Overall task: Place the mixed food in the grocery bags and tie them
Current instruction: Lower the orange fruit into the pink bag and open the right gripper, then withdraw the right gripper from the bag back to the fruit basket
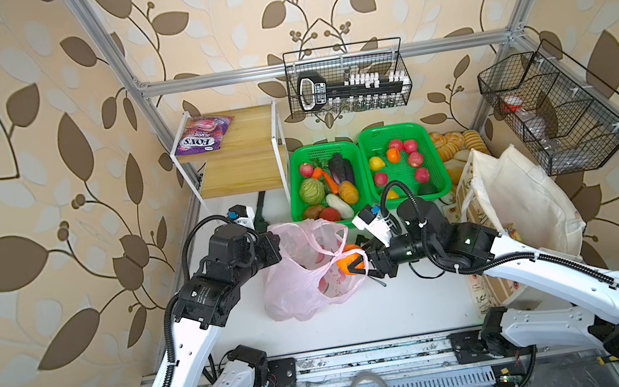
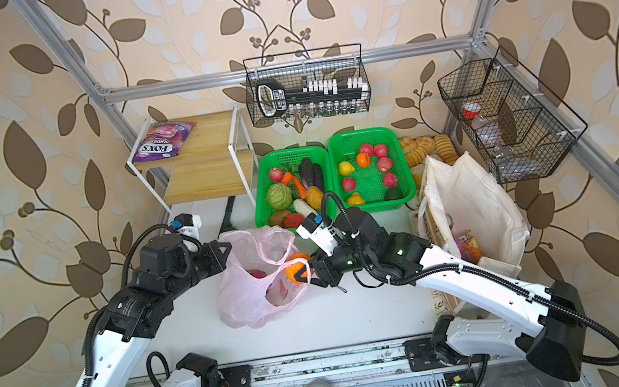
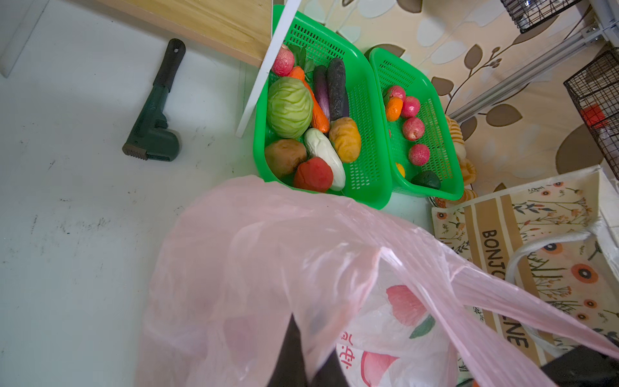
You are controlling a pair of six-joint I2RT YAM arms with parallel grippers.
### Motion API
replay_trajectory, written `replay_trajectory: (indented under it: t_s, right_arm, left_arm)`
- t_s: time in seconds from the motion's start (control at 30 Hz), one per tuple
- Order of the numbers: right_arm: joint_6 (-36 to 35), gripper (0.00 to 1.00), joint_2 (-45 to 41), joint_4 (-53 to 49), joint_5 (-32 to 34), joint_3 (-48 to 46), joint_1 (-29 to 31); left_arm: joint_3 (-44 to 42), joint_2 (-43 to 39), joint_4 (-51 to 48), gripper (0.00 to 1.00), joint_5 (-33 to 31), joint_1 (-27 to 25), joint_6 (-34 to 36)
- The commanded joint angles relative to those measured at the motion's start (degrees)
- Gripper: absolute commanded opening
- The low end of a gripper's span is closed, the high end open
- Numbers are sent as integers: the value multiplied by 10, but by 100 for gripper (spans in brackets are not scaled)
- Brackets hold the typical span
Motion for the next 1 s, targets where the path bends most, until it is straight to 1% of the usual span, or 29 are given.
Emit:
replay_trajectory:
  t_s: [0.0,0.07,0.17,0.3,0.43,0.47,0.53,0.6,0.77,0.87,0.97]
  right_arm:
    - [-8,46,47,37,27,31,8]
    - [6,47,85,57,78,54,8]
    - [25,53,134,71,136,99,8]
    - [23,62,178,52,172,157,8]
    - [16,69,172,49,190,166,7]
    - [12,73,163,50,191,163,8]
    - [7,74,145,51,187,152,6]
    - [-7,73,120,57,159,142,3]
    - [-58,71,41,65,84,74,-11]
    - [-60,70,-1,49,94,38,-38]
    - [-59,67,-25,20,88,26,-72]
  left_arm:
    - [-1,-3,28,0,14,6,-8]
    - [5,0,23,0,10,6,-14]
    - [31,15,0,0,1,6,-18]
    - [61,49,-35,0,0,6,-14]
    - [66,61,-33,0,7,11,-20]
    - [70,64,-33,0,10,13,-19]
    - [80,70,-34,0,12,18,-20]
    - [93,78,-35,0,18,27,-19]
    - [102,92,-32,0,27,54,-27]
    - [91,93,-32,0,22,61,-38]
    - [76,86,-23,0,22,63,-47]
